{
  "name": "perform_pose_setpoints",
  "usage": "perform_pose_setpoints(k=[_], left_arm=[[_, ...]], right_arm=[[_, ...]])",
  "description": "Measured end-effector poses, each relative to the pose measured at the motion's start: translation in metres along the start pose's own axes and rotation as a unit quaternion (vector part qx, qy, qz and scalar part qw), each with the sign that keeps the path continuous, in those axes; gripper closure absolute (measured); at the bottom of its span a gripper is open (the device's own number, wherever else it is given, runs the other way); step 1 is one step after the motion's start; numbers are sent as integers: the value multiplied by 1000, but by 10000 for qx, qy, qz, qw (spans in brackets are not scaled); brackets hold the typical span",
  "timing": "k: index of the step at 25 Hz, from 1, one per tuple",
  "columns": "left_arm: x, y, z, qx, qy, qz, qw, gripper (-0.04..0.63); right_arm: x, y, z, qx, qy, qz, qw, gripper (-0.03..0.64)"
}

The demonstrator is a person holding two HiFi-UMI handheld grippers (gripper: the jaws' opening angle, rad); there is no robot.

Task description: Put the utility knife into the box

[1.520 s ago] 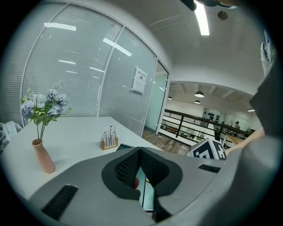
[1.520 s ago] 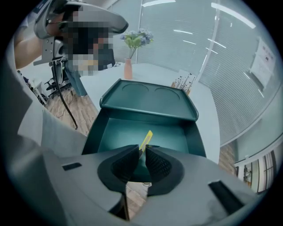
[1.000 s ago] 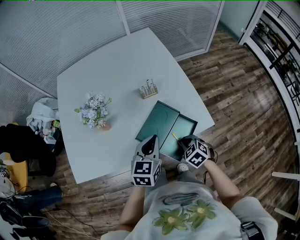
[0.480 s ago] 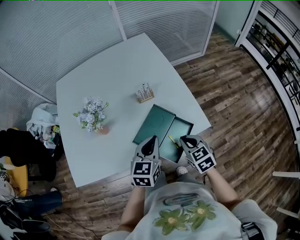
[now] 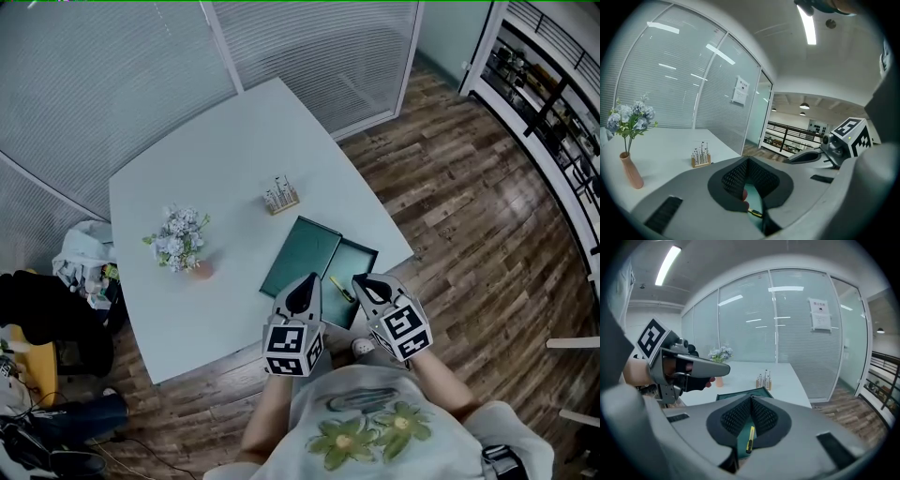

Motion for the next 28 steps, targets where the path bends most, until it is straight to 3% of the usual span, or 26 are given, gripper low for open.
perform_pose_setpoints(k=[28], left_arm=[[-17, -13, -5, 114, 65, 3, 9999, 594]], right_arm=[[1, -12, -11, -85, 83, 140, 9998, 614]])
Point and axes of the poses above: the fingertips, and each gripper's own axes: z forward along the fingers, x to its left, y out of its top, the point moved 5 cm from there along -z, backward along the fingers, and after that the axes turned 11 degrees about x, right-handed, at the moved point
